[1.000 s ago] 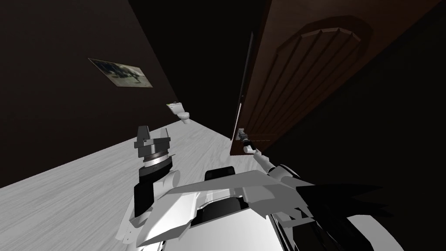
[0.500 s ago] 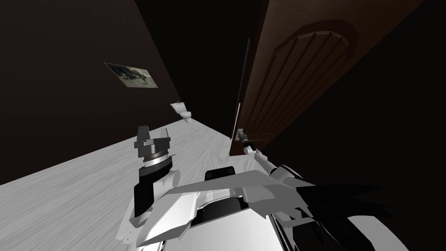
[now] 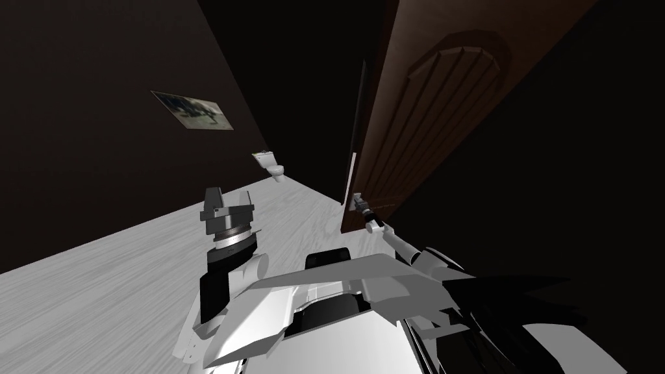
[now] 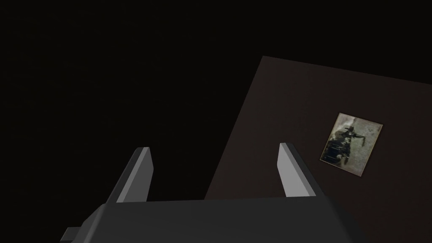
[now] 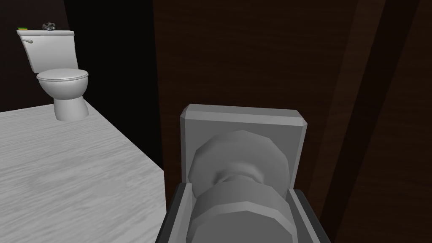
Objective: Pull the door open
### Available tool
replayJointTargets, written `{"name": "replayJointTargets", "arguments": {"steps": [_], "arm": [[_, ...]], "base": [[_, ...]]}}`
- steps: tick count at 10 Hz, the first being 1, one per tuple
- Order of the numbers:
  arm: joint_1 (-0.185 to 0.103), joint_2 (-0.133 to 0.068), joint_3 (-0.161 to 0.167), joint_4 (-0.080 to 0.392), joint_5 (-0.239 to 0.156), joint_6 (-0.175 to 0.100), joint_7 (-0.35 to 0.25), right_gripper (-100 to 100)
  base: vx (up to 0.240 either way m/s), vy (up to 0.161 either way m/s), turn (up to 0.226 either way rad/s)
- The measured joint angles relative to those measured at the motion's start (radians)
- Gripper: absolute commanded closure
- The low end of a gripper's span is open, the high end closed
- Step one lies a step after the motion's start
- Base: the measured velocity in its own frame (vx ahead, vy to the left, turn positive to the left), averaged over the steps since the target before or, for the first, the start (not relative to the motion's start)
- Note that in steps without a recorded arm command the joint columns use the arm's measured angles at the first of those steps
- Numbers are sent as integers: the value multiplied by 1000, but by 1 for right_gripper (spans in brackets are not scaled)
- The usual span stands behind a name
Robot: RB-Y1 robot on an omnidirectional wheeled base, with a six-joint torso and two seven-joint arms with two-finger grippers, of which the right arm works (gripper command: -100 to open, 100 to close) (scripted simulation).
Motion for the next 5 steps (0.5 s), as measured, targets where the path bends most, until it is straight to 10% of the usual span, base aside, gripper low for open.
{"name": "replayJointTargets", "arguments": {"steps": [5], "arm": [[39,-75,83,-73,17,-32,-68,100]], "base": [[-93,-64,-23]]}}
